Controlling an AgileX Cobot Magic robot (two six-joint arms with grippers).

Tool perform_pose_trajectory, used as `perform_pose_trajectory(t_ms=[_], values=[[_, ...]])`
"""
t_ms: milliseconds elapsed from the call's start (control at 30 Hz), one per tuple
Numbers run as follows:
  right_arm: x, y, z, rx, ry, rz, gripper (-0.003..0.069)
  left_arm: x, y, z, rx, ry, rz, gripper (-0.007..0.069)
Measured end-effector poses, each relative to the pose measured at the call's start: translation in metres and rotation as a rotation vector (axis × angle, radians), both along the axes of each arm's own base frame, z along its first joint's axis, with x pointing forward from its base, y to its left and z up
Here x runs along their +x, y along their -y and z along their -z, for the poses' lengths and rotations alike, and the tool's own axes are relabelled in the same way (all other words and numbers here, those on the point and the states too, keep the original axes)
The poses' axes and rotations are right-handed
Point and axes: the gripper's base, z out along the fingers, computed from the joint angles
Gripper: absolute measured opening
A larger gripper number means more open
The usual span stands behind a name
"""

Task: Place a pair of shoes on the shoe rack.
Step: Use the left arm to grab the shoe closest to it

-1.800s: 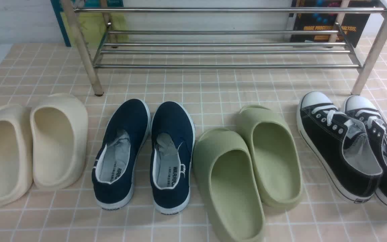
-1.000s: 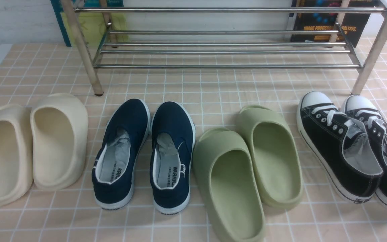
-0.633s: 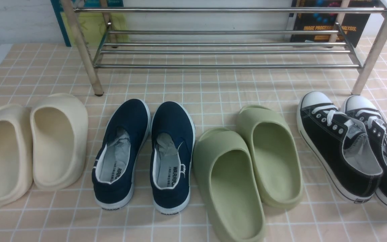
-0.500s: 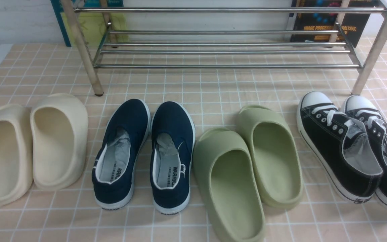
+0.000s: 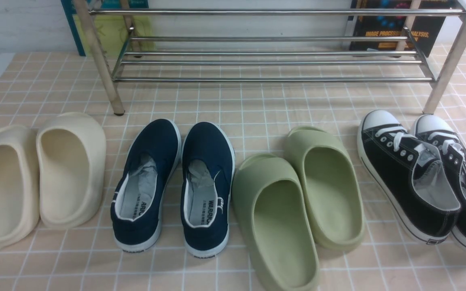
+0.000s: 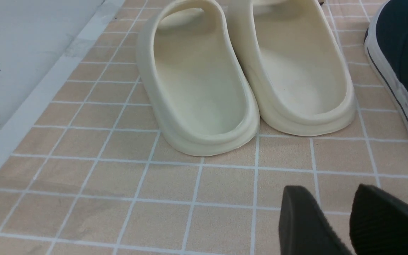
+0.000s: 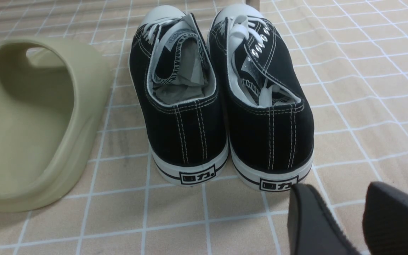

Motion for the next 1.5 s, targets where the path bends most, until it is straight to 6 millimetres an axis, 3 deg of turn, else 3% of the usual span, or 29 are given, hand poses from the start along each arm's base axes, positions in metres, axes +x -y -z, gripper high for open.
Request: perform_pose_trajectory(t_ms=[33, 100, 133, 200, 233, 267, 333, 567, 700, 767, 800, 833, 900, 933, 1033, 1167, 1267, 1300, 1367, 1500], values=[[0.0, 0.0, 0.0, 0.0, 0.0, 0.0, 0.0237, 0.0, 0.0, 0.0, -0.008, 0.003, 0.001, 0.0239], [0.0, 0.0, 0.0, 0.0, 0.0, 0.0, 0.0237, 0.001, 0.005, -0.001, -0.311, 0.051, -0.028, 0.0239], [0.0, 0.0, 0.0, 0.0, 0.0, 0.0, 0.0237, 0.001, 0.006, -0.002, -0.345, 0.056, -0.031, 0.0239], [0.0, 0.0, 0.0, 0.0, 0.0, 0.0, 0.0237, 0.002, 0.011, -0.006, -0.792, 0.116, -0.073, 0.0239], [0.0, 0.0, 0.0, 0.0, 0.0, 0.0, 0.0238, 0.003, 0.012, -0.006, -0.825, 0.12, -0.076, 0.0239], [0.0, 0.0, 0.0, 0.0, 0.0, 0.0, 0.0238, 0.003, 0.013, -0.009, -1.033, 0.144, -0.097, 0.0239], [0.0, 0.0, 0.0, 0.0, 0.0, 0.0, 0.0238, 0.004, 0.014, -0.013, -1.225, 0.184, -0.112, 0.0239], [0.0, 0.0, 0.0, 0.0, 0.0, 0.0, 0.0238, 0.004, 0.012, -0.018, -1.285, 0.242, -0.108, 0.0239], [0.0, 0.0, 0.0, 0.0, 0.0, 0.0, 0.0238, 0.002, 0.013, -0.029, -1.131, 0.257, -0.062, 0.0239], [0.0, 0.0, 0.0, 0.0, 0.0, 0.0, 0.0238, -0.003, 0.014, -0.055, -0.912, 0.289, 0.009, 0.0239], [0.0, 0.0, 0.0, 0.0, 0.0, 0.0, 0.0238, -0.005, 0.014, -0.064, -0.886, 0.307, 0.023, 0.0239], [0.0, 0.0, 0.0, 0.0, 0.0, 0.0, 0.0238, -0.013, 0.015, -0.091, -0.707, 0.334, 0.071, 0.0229], [0.0, 0.0, 0.0, 0.0, 0.0, 0.0, 0.0238, -0.019, 0.016, -0.113, -0.544, 0.324, 0.094, 0.0212], [0.0, 0.0, 0.0, 0.0, 0.0, 0.0, 0.0239, -0.021, 0.017, -0.141, -0.394, 0.214, 0.098, 0.0164], [0.0, 0.0, 0.0, 0.0, 0.0, 0.0, 0.0238, -0.002, 0.011, -0.166, -0.22, -0.143, 0.048, 0.005], [0.0, 0.0, 0.0, 0.0, 0.0, 0.0, 0.0238, 0.035, 0.0, -0.178, -0.088, -0.531, -0.015, 0.0002], [0.0, 0.0, 0.0, 0.0, 0.0, 0.0, 0.0238, 0.06, -0.001, -0.176, -0.057, -0.656, -0.011, 0.0002], [0.0, 0.0, 0.0, 0.0, 0.0, 0.0, 0.0238, 0.081, 0.004, -0.172, -0.031, -0.726, 0.027, 0.0004], [0.0, 0.0, 0.0, 0.0, 0.0, 0.0, 0.0238, 0.102, 0.017, -0.164, 0.008, -0.787, 0.104, 0.0018], [0.0, 0.0, 0.0, 0.0, 0.0, 0.0, 0.0238, 0.131, 0.044, -0.15, 0.069, -0.852, 0.221, 0.0071]])
